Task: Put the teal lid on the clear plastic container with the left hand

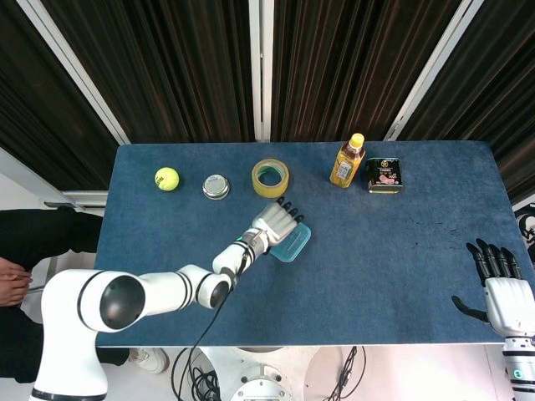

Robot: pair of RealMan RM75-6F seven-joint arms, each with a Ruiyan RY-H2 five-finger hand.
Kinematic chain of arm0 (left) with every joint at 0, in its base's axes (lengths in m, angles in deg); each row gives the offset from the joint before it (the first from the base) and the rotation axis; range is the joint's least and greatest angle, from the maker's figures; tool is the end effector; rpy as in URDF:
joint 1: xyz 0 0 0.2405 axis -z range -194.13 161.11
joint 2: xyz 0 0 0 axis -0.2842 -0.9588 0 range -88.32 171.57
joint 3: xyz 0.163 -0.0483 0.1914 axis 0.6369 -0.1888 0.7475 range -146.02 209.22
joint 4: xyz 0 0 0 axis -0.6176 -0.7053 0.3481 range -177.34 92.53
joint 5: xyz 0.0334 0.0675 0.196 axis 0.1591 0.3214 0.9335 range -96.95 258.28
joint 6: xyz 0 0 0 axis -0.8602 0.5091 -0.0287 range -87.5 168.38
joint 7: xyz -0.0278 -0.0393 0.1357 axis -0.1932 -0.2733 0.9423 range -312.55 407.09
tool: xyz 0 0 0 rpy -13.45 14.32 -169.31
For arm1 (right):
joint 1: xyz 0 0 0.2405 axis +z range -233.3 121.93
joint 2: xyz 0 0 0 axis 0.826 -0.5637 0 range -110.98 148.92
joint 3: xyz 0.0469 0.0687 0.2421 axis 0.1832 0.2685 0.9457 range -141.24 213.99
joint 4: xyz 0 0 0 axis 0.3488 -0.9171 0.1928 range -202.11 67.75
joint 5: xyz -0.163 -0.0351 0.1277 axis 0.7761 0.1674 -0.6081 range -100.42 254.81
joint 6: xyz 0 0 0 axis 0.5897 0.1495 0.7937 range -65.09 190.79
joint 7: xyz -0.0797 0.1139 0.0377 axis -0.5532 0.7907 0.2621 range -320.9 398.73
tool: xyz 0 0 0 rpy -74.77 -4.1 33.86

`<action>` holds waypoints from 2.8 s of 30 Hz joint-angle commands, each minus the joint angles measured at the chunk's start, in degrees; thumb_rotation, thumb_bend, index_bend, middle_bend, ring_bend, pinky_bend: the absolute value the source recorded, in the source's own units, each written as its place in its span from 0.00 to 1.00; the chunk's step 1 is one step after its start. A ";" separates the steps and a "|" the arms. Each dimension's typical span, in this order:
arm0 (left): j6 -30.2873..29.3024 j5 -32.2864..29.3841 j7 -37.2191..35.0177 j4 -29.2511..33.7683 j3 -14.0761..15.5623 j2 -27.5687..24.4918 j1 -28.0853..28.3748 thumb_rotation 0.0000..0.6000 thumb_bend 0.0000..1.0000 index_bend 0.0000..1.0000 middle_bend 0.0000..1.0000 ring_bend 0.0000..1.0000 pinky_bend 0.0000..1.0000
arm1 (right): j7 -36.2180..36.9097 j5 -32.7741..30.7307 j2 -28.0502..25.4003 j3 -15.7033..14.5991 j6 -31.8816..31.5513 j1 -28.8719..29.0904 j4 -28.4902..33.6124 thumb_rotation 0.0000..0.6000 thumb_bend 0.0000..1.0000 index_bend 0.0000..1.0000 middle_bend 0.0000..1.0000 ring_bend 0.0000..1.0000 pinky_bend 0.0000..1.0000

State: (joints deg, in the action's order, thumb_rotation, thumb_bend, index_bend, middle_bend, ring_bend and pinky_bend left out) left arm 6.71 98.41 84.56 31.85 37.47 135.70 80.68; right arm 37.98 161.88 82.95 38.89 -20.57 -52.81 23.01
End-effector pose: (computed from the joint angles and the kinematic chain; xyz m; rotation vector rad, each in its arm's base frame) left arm 0.0436 0.3942 -0.0862 -2.3725 -0.5023 -0.4512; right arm -0.3298 -0.1690 0.1605 1.3784 -0.9163 0.8070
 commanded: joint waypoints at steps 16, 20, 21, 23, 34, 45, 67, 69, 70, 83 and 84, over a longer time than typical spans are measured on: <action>-7.65 11.94 -7.07 13.68 -2.53 -8.34 -8.73 1.00 0.05 0.13 0.06 0.00 0.00 | 0.74 1.12 -0.04 -0.17 -0.40 0.05 -0.25 1.00 0.11 0.00 0.00 0.00 0.00; -8.23 14.64 -6.80 13.94 -2.18 -7.71 -10.28 1.00 0.04 0.13 0.06 0.00 0.00 | 0.70 1.49 0.18 -0.31 -0.50 0.07 -0.24 1.00 0.11 0.00 0.00 0.00 0.00; -8.33 14.93 -6.65 13.72 -2.17 -7.35 -10.52 1.00 0.04 0.13 0.06 0.00 0.00 | 0.68 1.57 0.21 -0.34 -0.54 0.05 -0.23 1.00 0.11 0.00 0.00 0.00 0.00; -8.52 15.20 -6.32 12.99 -2.28 -6.49 -10.98 1.00 0.03 0.13 0.06 0.00 0.00 | 0.65 1.70 0.24 -0.40 -0.76 -0.05 -0.21 1.00 0.11 0.00 0.00 0.00 0.00; -8.09 13.05 -2.69 11.34 -1.82 -4.42 -11.62 1.00 0.03 0.13 0.06 0.00 0.00 | 0.55 1.81 0.15 -0.52 -1.02 -0.28 0.00 1.00 0.11 0.00 0.00 0.00 0.00; -8.56 12.37 -0.60 12.30 -1.78 -4.24 -12.34 1.00 0.03 0.13 0.06 0.00 0.00 | 0.28 2.09 0.11 -0.62 -1.33 -0.42 0.29 1.00 0.11 0.00 0.00 0.00 0.00; -14.62 18.78 -2.47 20.66 -2.13 -10.37 -19.57 1.00 0.03 0.13 0.06 0.00 0.00 | 0.24 3.23 -0.20 -0.72 -2.01 -0.49 0.85 1.00 0.11 0.00 0.00 0.00 0.00; -14.58 19.09 -2.19 21.28 -1.50 -10.68 -20.24 1.00 0.03 0.13 0.06 0.00 0.00 | 0.13 3.36 -0.13 -0.73 -2.00 -0.42 0.91 1.00 0.11 0.00 0.00 0.00 0.00; -14.64 19.20 -1.98 21.43 -1.21 -10.72 -20.54 1.00 0.03 0.13 0.06 0.00 0.00 | 0.06 3.40 -0.12 -0.75 -1.99 -0.41 0.95 1.00 0.11 0.00 0.00 0.00 0.00; -13.78 18.16 0.80 20.55 -0.77 -9.16 -22.04 1.00 0.03 0.13 0.07 0.00 0.00 | -1.10 3.60 -0.32 -0.99 -2.60 -0.84 1.94 1.00 0.11 0.00 0.00 0.00 0.00; -13.58 18.01 0.91 20.46 -0.79 -9.03 -22.06 1.00 0.03 0.13 0.07 0.00 0.00 | -1.11 3.63 -0.31 -1.01 -2.62 -0.86 1.95 1.00 0.11 0.00 0.00 0.00 0.00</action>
State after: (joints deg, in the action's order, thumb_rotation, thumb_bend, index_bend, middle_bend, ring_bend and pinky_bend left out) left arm -6.97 116.51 85.39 52.40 36.68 126.56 58.65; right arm 36.86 165.51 82.64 37.89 -23.19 -53.67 24.96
